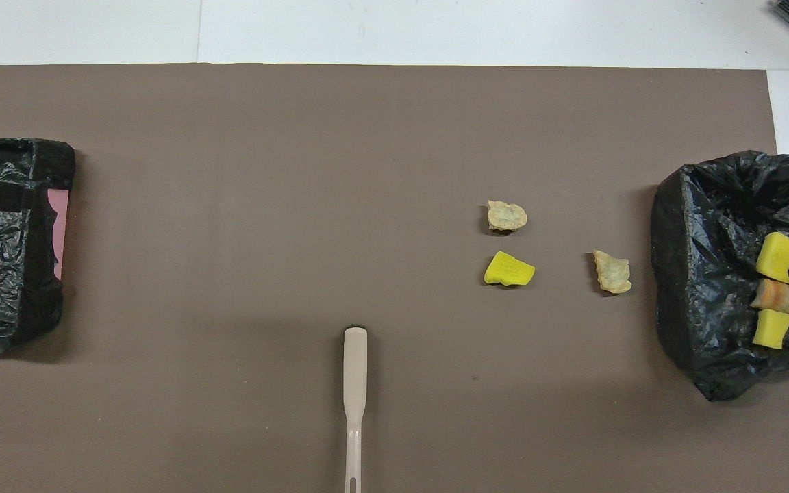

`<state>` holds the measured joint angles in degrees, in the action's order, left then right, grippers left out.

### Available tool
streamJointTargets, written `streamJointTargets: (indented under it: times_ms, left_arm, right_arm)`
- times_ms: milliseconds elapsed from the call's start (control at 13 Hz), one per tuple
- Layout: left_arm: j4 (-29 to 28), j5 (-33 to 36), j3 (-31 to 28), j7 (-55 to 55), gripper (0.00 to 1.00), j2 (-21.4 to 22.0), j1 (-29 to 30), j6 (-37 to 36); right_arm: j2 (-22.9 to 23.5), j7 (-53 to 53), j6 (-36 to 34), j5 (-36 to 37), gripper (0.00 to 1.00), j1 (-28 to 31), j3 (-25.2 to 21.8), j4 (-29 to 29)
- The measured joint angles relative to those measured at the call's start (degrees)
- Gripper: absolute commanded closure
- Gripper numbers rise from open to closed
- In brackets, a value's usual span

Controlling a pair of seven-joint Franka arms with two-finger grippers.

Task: Sweep and dump trash in bin

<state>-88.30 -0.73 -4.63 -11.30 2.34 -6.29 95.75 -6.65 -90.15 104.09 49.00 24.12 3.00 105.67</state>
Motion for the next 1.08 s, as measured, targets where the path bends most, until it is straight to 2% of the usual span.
streamJointTargets:
  times_ms: [230, 461, 768, 1075]
  left_arm:
    - [3.22, 0.0, 0.0, -0.47, 0.0, -0.68, 0.88, -4.05]
    - [3.63, 0.0, 0.35, -0.47, 0.0, -1.01, 0.88, -4.51]
    - [3.64, 0.0, 0.97, -0.45, 0.0, -1.01, 0.81, -4.83]
    - [3.64, 0.0, 0.71, -0.45, 0.0, -1.01, 1.09, -4.92]
  right_arm:
    - [0.05, -0.91, 0.05, -10.66, 1.0, -0.42, 0.57, 0.2]
    - [0.16, 1.8, -1.86, -17.95, 1.0, -4.44, 0.98, 0.41]
    - [0.51, 20.12, -7.82, -28.43, 1.0, -9.78, 1.15, 1.33]
    - [0.81, 41.85, -8.95, -37.55, 1.0, -16.75, 1.34, 2.58]
